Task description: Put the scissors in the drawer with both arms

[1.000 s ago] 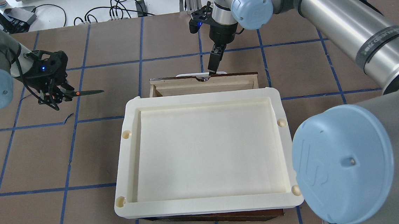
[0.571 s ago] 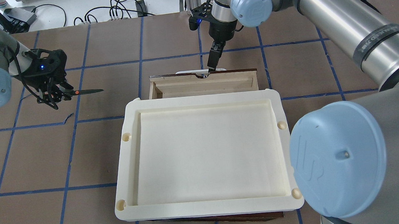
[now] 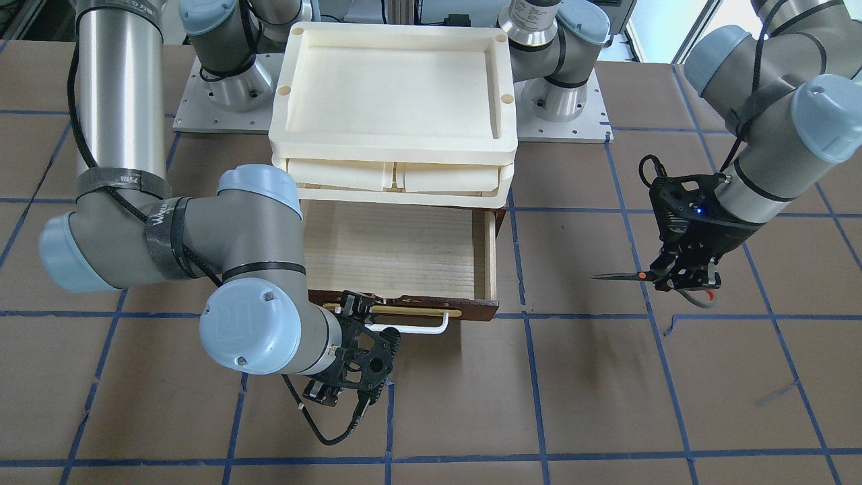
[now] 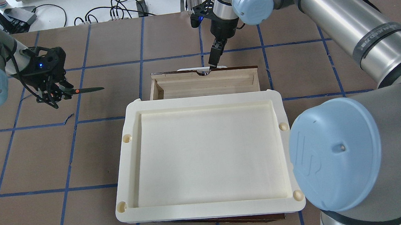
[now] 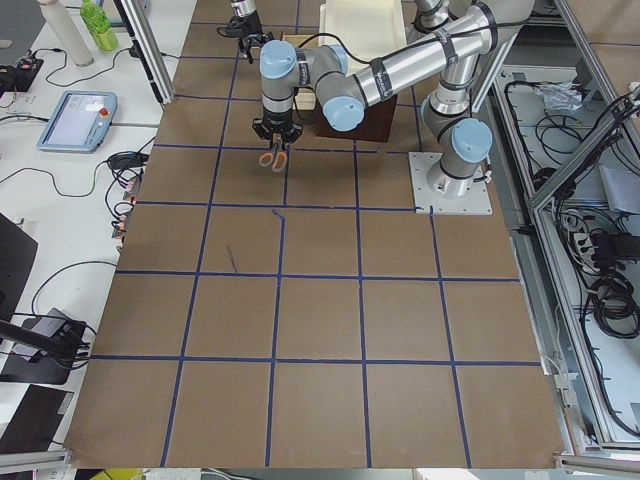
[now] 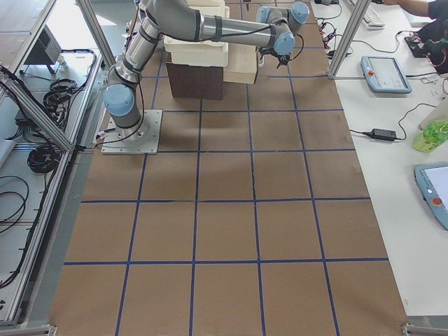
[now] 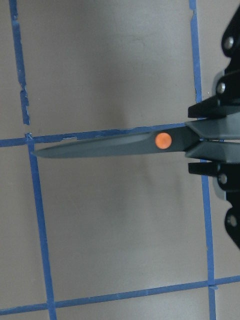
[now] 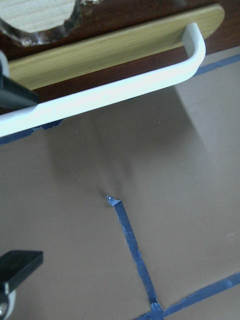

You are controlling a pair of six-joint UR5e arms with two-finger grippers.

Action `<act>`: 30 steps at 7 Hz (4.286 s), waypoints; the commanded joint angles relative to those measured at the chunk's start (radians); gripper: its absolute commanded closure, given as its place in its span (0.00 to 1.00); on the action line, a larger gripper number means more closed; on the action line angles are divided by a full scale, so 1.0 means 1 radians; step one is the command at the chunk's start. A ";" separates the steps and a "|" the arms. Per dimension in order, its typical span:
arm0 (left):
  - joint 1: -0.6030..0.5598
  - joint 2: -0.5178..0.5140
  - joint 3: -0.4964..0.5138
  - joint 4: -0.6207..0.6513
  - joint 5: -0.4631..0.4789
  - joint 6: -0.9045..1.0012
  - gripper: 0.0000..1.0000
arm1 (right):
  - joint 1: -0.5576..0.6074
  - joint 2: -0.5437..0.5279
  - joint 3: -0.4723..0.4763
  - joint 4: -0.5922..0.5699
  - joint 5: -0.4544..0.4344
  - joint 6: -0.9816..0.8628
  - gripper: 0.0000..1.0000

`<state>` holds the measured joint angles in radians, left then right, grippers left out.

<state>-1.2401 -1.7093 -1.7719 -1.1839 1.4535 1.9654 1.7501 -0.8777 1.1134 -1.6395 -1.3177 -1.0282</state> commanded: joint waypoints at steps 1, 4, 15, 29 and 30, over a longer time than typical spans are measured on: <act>-0.018 0.011 0.035 -0.057 -0.022 -0.044 0.82 | -0.004 0.017 -0.026 0.000 0.000 0.010 0.00; -0.131 0.028 0.100 -0.129 -0.041 -0.164 0.82 | -0.006 0.040 -0.064 0.000 0.002 0.013 0.00; -0.353 0.010 0.133 -0.112 -0.133 -0.512 0.80 | -0.154 -0.269 0.085 0.043 0.006 0.055 0.00; -0.628 -0.222 0.183 -0.003 -0.127 -0.711 0.52 | -0.274 -0.566 0.192 0.151 -0.213 0.530 0.00; -0.628 -0.222 0.183 -0.005 -0.125 -0.711 0.47 | -0.274 -0.569 0.195 0.165 -0.213 0.563 0.00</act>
<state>-1.8660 -1.9301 -1.5866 -1.1872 1.3282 1.2549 1.4750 -1.4369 1.3049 -1.4920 -1.5235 -0.4967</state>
